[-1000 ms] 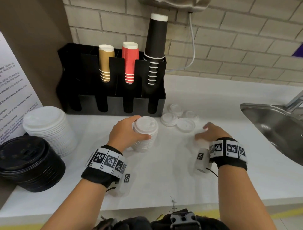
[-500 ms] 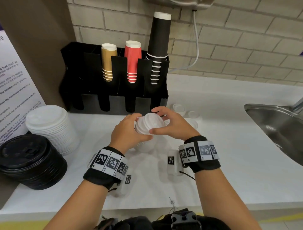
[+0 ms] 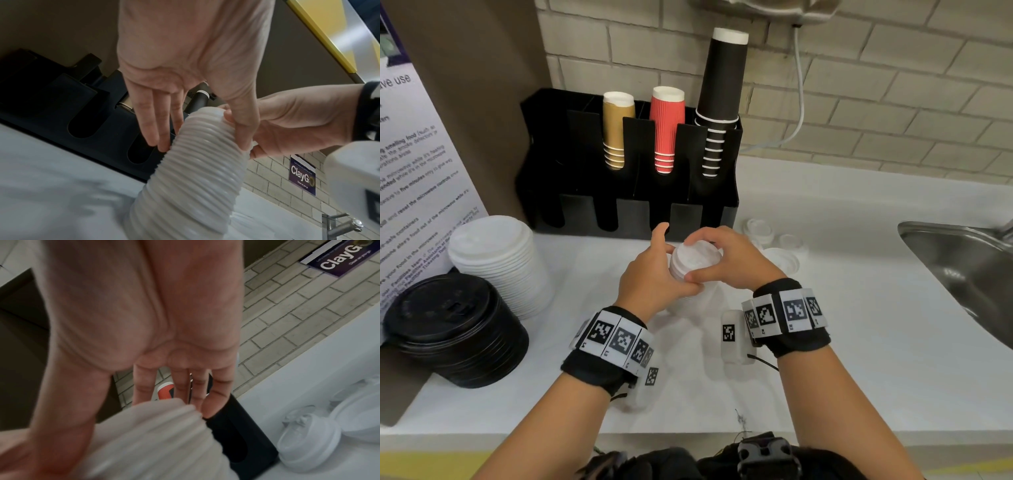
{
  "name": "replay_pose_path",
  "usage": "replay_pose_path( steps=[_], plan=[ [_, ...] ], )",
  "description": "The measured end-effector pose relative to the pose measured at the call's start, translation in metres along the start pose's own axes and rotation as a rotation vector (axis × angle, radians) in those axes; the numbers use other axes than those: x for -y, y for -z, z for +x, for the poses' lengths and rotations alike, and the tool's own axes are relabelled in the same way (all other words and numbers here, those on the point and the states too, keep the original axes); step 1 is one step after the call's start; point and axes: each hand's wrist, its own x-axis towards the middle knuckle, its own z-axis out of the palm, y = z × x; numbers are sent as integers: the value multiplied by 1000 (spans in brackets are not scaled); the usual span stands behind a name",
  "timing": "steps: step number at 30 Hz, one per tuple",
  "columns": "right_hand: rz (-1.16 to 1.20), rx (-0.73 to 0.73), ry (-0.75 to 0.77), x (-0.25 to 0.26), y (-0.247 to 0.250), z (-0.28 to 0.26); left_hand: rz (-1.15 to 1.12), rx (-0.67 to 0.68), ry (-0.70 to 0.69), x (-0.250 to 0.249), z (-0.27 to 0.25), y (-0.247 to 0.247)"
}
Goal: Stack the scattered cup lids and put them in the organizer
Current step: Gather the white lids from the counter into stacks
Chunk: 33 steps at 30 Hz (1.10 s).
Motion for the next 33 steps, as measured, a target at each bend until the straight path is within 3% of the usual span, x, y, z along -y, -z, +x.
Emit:
replay_pose_path(
  steps=[5, 11, 13, 16, 20, 24, 28, 33],
  plan=[
    [47, -18, -38, 0, -3, 2, -8, 12, -20, -3, -2, 3],
    [287, 21, -45, -19, 2, 0, -55, 14, -54, -7, -1, 3],
    [376, -105, -121, -32, 10, 7, -28, 23, -40, -7, 2, 4],
    [94, -320, -344, -60, 26, 29, 14, 51, -13, -9, 5, 6],
    [-249, -179, -523, -81, 30, 51, 32, 73, 29, -12, 9, 7],
    [-394, -64, -504, -90, 22, 64, 19, 96, 43, -13, 10, 7],
    [-417, -16, -491, -94, 19, 66, 0, 101, 55, -13, 10, 7],
    [-109, -207, -451, -83, 41, 53, -28, 97, 52, -11, 10, 6]
  ],
)
